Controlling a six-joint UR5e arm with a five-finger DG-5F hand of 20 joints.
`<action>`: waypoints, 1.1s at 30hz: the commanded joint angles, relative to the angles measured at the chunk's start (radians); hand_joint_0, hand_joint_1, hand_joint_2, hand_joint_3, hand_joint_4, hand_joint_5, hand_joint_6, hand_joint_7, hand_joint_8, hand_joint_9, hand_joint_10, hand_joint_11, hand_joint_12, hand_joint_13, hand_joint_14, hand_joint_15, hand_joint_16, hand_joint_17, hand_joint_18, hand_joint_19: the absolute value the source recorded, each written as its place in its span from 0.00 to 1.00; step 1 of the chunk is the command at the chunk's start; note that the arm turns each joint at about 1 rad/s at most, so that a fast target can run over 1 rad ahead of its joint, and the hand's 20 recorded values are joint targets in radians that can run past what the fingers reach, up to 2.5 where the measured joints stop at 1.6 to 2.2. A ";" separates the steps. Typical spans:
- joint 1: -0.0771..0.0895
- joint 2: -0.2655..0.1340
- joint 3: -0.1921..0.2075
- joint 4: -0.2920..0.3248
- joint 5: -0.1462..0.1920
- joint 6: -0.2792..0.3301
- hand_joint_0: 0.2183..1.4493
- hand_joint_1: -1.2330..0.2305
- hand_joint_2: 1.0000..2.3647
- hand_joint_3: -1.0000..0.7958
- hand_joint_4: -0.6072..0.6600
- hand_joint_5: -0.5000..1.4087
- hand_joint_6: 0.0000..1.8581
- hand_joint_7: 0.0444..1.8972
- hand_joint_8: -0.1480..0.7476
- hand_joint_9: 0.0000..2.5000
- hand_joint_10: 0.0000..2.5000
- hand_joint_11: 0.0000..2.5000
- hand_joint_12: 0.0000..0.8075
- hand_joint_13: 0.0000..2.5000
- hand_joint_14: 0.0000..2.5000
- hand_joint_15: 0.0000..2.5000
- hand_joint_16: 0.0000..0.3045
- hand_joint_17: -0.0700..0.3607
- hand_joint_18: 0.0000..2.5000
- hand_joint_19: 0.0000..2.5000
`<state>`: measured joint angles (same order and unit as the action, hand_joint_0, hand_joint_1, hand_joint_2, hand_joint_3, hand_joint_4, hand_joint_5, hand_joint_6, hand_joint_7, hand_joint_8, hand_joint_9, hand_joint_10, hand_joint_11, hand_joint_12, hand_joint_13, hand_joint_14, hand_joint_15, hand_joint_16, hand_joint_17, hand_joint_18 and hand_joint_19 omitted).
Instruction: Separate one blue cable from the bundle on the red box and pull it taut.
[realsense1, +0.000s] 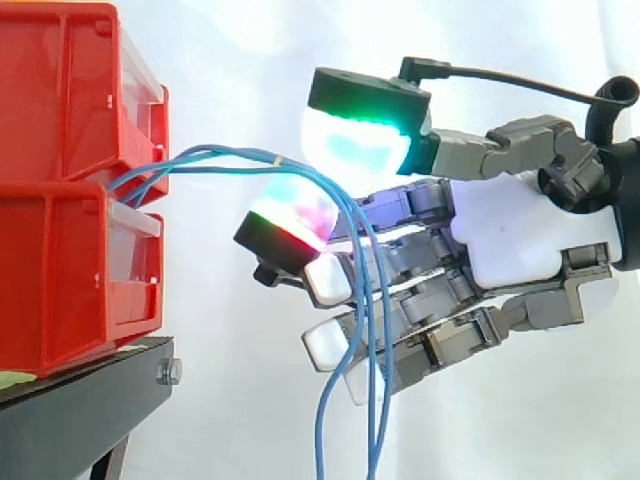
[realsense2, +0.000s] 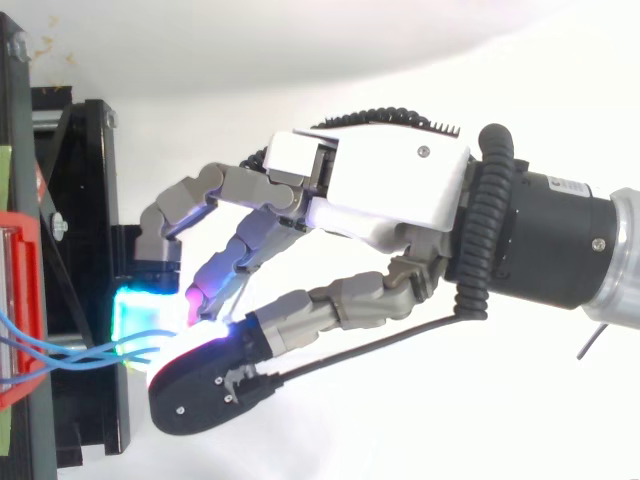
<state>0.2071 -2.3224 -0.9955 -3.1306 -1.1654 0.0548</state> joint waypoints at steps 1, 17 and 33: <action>0.000 0.000 0.000 -0.002 -0.002 0.000 0.24 0.38 0.00 0.28 0.52 0.20 0.49 0.46 0.41 0.42 0.01 0.17 0.40 0.33 0.01 0.17 0.14 0.39 0.28 0.18; 0.000 0.003 0.005 -0.014 -0.005 -0.001 0.37 0.26 0.01 0.45 0.38 0.19 0.51 0.50 0.39 0.40 0.01 0.18 0.38 0.33 0.01 0.17 0.13 0.37 0.28 0.18; 0.000 0.003 0.008 -0.066 -0.033 -0.001 0.22 0.28 0.00 0.28 0.49 0.21 0.50 0.47 0.40 0.43 0.01 0.18 0.40 0.35 0.01 0.18 0.14 0.38 0.30 0.18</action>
<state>0.2071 -2.3194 -0.9888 -3.1893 -1.1936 0.0547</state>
